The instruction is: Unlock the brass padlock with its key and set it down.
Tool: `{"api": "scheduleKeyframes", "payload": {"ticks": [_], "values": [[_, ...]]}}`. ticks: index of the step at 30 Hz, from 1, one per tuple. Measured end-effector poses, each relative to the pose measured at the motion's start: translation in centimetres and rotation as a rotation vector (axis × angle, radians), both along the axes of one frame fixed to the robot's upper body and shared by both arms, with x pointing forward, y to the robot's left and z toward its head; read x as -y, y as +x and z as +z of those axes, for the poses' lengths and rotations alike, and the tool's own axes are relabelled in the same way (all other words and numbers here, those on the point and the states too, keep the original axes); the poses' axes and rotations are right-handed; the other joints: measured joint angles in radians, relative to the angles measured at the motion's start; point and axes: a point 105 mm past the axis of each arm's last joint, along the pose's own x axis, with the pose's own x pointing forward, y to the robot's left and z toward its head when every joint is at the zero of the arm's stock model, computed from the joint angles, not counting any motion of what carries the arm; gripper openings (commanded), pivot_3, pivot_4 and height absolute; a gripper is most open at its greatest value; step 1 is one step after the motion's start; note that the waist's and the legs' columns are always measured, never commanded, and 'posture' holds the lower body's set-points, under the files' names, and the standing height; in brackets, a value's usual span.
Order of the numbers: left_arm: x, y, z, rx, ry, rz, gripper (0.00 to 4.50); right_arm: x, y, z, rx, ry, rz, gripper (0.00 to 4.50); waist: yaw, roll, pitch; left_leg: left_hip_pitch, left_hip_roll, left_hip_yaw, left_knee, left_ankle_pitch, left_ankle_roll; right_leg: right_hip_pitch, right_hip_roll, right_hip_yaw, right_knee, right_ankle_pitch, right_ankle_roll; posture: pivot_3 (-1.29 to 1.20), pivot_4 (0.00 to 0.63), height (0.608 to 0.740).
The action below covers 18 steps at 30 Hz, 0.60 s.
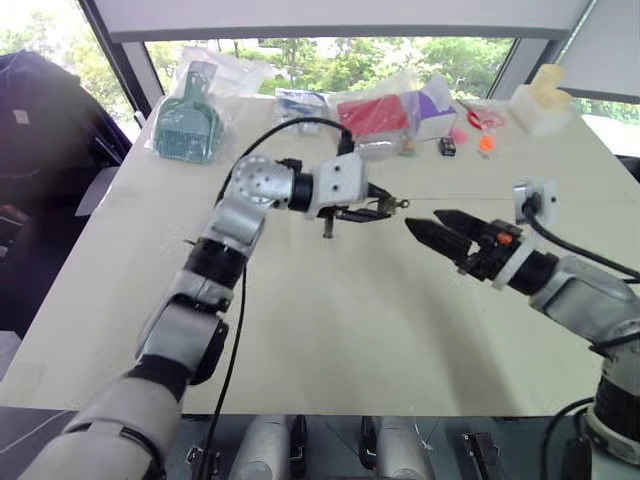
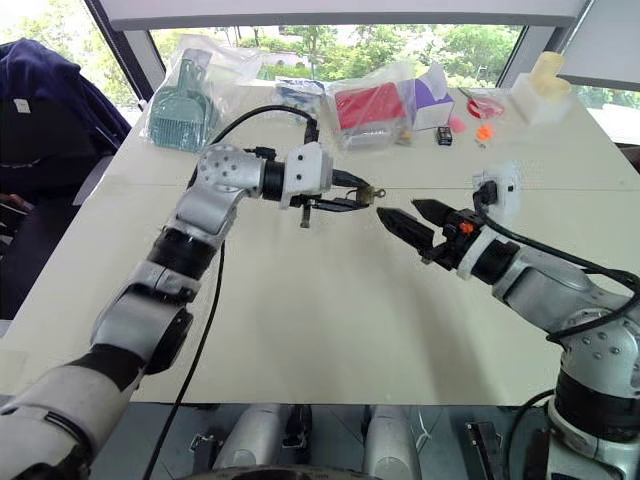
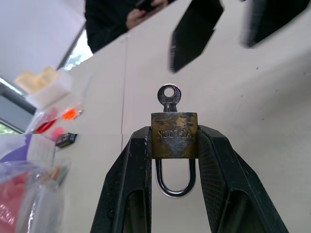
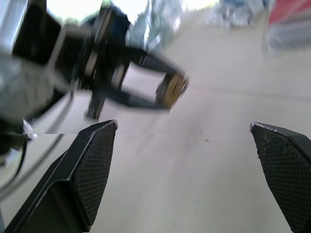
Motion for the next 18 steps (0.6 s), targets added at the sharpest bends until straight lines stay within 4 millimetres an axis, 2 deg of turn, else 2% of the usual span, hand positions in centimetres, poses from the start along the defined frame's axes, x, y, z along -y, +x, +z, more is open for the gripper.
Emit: {"api": "scheduleKeyframes", "payload": {"ticks": [4, 11, 14, 18], "values": [[0.1, -0.6, 1.8, 0.074, -0.042, 0.025, 0.73, -1.0, 0.3, 0.9, 0.010, 0.061, 0.042, 4.50, -0.006, 0.000, 0.000, 0.002, 0.000, 0.000, 0.001, -0.001, 0.001, 0.002, 0.000, 0.000, -0.001, 0.000, 0.000, 0.00, 0.150, 0.735], [0.1, -0.6, 2.3, 0.085, -0.060, 0.047, 0.73, -1.7, 0.3, 1.4, 0.013, 0.105, 0.070, 4.50, -0.006, 0.000, 0.000, 0.002, 0.000, 0.000, 0.000, 0.000, 0.001, 0.002, 0.002, 0.000, -0.001, 0.002, 0.003, 0.00, 0.150, 0.735], [0.1, -0.6, 2.1, 0.080, -0.062, 0.050, 0.73, -1.6, 0.4, 1.7, 0.016, 0.134, 0.062, 3.60, -0.005, 0.000, 0.000, 0.002, 0.000, 0.000, 0.000, 0.000, 0.001, 0.002, 0.002, 0.000, -0.001, 0.002, 0.003, 0.00, 0.150, 0.735], [0.2, -0.7, 2.1, 0.080, -0.066, 0.045, 0.73, -1.7, 0.4, 2.2, 0.024, 0.180, 0.051, 1.69, -0.006, 0.000, 0.000, 0.002, 0.000, 0.000, 0.000, 0.000, 0.001, 0.002, 0.002, 0.000, -0.001, 0.002, 0.003, 0.00, 0.150, 0.735]]}}
